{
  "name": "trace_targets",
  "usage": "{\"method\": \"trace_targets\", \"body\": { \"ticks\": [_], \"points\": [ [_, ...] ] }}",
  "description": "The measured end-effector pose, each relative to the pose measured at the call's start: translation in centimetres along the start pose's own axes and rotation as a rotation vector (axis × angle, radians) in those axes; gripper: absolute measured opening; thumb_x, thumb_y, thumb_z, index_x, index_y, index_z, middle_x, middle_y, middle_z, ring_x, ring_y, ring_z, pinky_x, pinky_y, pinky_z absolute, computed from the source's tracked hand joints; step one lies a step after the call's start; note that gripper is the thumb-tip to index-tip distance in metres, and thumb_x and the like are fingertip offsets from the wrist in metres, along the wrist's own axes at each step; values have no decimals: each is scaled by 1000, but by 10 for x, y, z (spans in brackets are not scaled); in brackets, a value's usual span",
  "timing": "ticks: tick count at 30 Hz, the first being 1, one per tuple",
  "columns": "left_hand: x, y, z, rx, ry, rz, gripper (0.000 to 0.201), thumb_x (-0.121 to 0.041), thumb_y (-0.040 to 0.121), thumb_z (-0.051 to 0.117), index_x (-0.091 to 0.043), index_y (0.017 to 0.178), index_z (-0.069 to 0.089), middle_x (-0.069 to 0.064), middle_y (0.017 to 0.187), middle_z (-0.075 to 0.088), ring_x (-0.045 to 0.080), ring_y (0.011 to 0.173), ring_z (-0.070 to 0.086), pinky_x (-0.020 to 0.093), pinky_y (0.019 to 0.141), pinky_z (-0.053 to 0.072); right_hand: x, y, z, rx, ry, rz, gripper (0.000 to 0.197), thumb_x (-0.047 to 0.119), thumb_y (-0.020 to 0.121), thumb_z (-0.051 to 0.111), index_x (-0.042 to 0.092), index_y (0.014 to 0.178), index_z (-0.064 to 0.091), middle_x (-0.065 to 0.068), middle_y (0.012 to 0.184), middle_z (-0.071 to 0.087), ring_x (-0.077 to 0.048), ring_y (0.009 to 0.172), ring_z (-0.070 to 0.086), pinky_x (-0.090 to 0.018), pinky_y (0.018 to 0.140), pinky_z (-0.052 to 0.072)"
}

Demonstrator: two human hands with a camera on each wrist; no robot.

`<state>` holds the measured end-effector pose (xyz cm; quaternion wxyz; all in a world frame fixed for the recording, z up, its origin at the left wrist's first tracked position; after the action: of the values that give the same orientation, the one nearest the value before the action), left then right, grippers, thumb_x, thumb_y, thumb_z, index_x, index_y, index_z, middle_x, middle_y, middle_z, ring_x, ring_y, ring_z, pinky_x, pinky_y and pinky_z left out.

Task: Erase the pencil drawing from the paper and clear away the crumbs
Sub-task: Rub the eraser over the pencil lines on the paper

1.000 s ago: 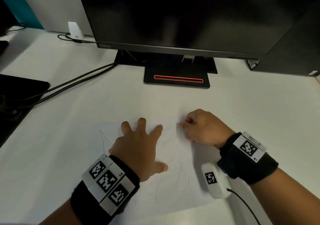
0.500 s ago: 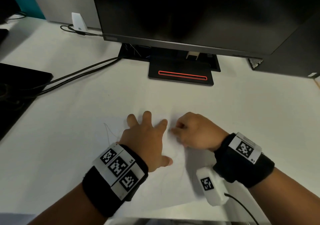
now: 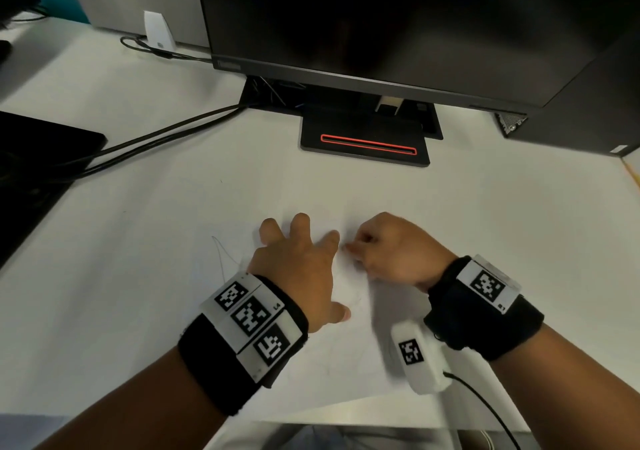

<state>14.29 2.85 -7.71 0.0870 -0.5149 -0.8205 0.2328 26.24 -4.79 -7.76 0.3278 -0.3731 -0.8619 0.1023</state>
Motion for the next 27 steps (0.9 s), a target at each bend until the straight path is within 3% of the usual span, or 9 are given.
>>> {"method": "trace_targets", "body": {
  "ticks": [2,5,8,10,14,18,22,27],
  "points": [
    [0,0,0,-9,5,1,101,-76,73,63,-41,151,11,2,143,14,38,127,20,33,71,36,-3,1,1,11,28,25,38,27,92,57,-6,76,65,-17,64,63,-17,54,52,-33,55,45],
    [0,0,1,-8,9,1,102,-76,74,62,-40,153,8,4,145,13,39,128,20,33,71,37,-13,6,-18,-137,66,74,35,24,90,56,-7,74,63,-17,64,64,-18,53,51,-32,54,45],
    [0,0,1,-9,3,2,102,-76,74,63,-40,152,9,3,143,14,38,127,20,33,70,36,1,0,2,-28,18,-2,38,28,91,56,-5,75,64,-21,71,68,-18,55,54,-39,56,50],
    [1,0,1,-17,15,1,102,-77,74,62,-40,153,9,3,143,14,39,127,21,33,71,35,-3,0,3,-13,43,26,38,28,91,57,-6,76,64,-17,64,63,-19,54,52,-37,54,46],
    [-1,0,1,-14,28,3,103,-78,74,60,-39,153,7,4,145,14,40,128,21,34,73,34,-18,3,-20,-190,86,96,35,23,87,55,-8,71,61,-17,62,61,-21,55,52,-31,53,43],
    [1,0,1,-23,33,-2,103,-78,74,61,-40,153,8,4,145,14,40,128,22,33,71,36,-6,-6,5,-26,51,37,38,26,91,57,-6,70,59,-14,60,57,-18,51,47,-31,53,40],
    [0,0,1,-19,41,-8,103,-79,74,60,-40,153,8,4,147,13,40,129,22,34,72,36,-28,-3,-23,-210,92,130,32,21,87,55,7,58,53,-7,55,50,-18,46,42,-27,49,36],
    [1,-1,1,-22,42,-8,103,-79,73,60,-41,153,8,4,146,13,39,128,23,34,71,36,-7,-12,7,-40,33,24,38,26,93,57,3,62,56,-3,56,53,-15,50,46,-29,54,40]
  ]
}}
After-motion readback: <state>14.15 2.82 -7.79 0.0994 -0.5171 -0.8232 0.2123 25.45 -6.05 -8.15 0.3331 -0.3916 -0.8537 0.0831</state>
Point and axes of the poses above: each hand's wrist, its own y-axis towards the middle knuckle, its own z-axis out of the palm, x = y × z, the point moved 7 cm from there along y, towards the middle knuckle
